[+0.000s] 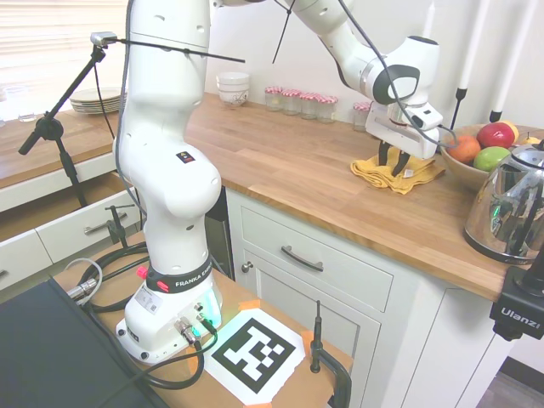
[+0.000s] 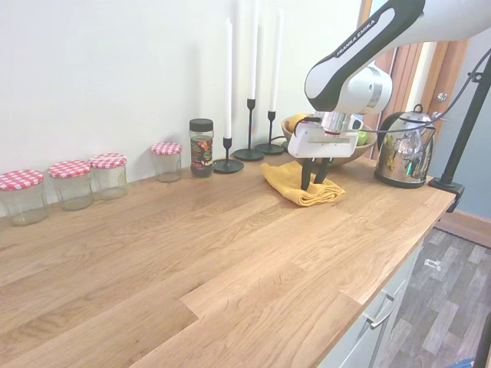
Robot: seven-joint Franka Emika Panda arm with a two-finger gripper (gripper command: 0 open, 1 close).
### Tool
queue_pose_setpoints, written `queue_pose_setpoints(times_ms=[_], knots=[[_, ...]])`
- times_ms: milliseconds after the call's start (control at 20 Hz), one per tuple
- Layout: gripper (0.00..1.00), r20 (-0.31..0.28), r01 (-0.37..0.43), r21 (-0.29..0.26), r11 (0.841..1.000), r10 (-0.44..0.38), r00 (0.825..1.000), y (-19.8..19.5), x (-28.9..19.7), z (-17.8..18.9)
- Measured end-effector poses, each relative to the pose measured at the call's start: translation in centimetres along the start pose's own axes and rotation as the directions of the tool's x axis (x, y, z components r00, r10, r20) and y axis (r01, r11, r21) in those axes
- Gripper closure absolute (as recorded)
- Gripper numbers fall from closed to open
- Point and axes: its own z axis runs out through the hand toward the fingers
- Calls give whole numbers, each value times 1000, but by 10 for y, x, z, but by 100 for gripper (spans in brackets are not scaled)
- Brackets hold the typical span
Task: Wipe the counter
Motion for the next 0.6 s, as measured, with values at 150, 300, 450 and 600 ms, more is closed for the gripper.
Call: queue_pose_setpoints(times_ms=[150,300,450,600], knots=[[100,3,-4,5,1000,4,1000,1,-1,0],[100,6,-6,9,1000,6,1000,2,-2,0],[100,6,-5,10,1000,5,1000,1,-3,0],[100,6,-5,11,1000,5,1000,1,-3,0]])
